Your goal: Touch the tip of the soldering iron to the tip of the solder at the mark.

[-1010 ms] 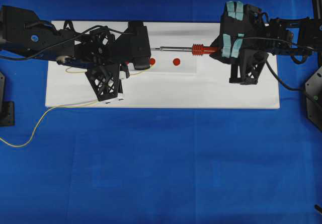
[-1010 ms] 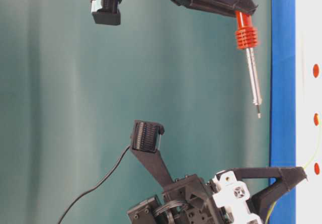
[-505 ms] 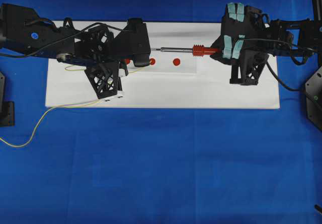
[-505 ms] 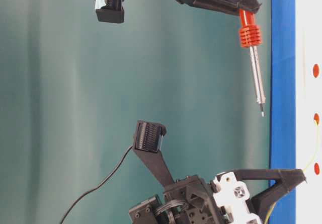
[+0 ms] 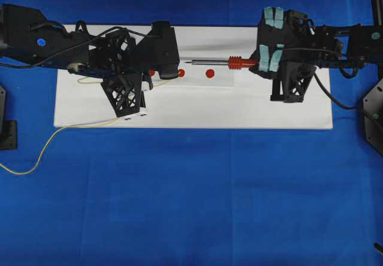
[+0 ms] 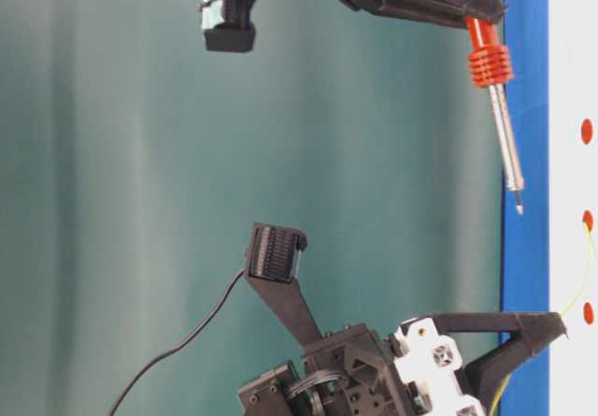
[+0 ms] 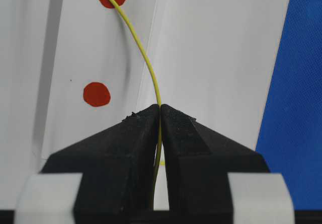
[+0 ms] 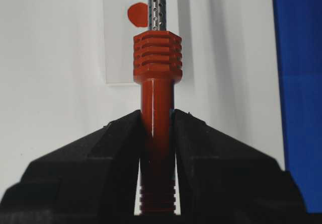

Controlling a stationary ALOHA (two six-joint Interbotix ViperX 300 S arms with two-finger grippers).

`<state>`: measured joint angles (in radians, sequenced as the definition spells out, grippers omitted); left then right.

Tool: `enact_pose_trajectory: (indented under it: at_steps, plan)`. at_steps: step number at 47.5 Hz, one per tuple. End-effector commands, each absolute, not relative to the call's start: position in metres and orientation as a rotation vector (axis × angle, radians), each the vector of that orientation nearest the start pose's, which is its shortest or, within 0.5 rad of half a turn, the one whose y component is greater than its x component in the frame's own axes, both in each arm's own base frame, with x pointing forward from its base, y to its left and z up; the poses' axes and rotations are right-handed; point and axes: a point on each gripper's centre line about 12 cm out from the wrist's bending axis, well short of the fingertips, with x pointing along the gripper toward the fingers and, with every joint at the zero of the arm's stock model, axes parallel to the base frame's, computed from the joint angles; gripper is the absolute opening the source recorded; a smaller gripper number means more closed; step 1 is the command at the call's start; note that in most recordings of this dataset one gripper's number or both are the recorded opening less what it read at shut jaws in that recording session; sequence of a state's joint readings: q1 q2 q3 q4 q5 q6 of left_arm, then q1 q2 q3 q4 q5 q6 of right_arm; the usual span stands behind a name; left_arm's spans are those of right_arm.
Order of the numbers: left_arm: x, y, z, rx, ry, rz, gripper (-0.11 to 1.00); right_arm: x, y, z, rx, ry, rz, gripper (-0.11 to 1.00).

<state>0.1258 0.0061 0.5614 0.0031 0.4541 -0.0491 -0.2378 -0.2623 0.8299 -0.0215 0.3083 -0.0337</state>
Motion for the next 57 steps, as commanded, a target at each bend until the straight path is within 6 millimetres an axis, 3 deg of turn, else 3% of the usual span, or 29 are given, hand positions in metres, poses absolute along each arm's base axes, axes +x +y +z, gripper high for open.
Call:
enact_pose_trajectory:
  at_steps: [1, 23, 57]
  plan:
    - [0.379, 0.047, 0.177, -0.101, 0.98, 0.137, 0.01, 0.308, -0.074, 0.188, 0.048, 0.85, -0.203, 0.06]
    - [0.379, 0.046, 0.177, -0.099, 0.981, 0.134, 0.01, 0.32, -0.076, 0.166, 0.059, 0.914, -0.198, 0.06]
    - [0.378, 0.045, 0.176, -0.097, 0.986, 0.132, 0.01, 0.321, -0.071, 0.164, 0.049, 0.914, -0.183, 0.06]
